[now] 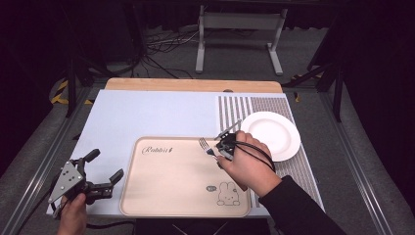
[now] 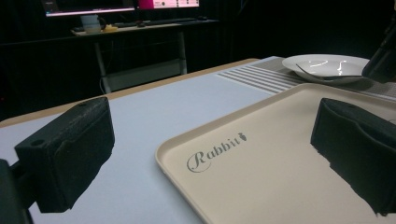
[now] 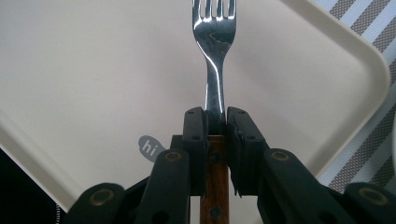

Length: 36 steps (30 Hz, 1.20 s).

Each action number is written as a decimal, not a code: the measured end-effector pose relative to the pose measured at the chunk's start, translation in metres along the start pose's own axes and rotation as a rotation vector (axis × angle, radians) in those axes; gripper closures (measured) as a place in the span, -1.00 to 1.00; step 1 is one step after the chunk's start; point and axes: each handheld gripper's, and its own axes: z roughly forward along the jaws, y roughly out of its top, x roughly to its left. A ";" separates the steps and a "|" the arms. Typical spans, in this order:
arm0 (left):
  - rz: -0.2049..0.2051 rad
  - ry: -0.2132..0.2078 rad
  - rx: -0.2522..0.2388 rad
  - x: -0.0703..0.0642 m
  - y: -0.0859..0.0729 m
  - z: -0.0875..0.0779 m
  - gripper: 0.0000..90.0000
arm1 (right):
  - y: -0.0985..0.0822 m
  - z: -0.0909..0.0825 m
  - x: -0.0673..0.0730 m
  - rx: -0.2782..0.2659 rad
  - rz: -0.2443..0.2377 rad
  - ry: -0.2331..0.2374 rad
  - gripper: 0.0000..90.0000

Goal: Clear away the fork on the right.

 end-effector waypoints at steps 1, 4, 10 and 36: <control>0.001 -0.001 0.002 0.000 0.000 0.000 -1.00 | 0.000 0.002 0.000 0.000 0.000 0.005 0.74; 0.003 -0.002 0.001 0.000 0.000 0.000 -1.00 | -0.002 0.008 0.000 0.008 0.011 0.012 0.74; 0.004 -0.002 -0.001 0.000 0.000 0.000 -1.00 | -0.005 0.020 -0.005 0.027 0.043 0.008 0.74; 0.005 0.001 -0.002 0.000 0.000 0.000 -1.00 | -0.014 0.047 -0.006 0.104 0.085 0.016 0.73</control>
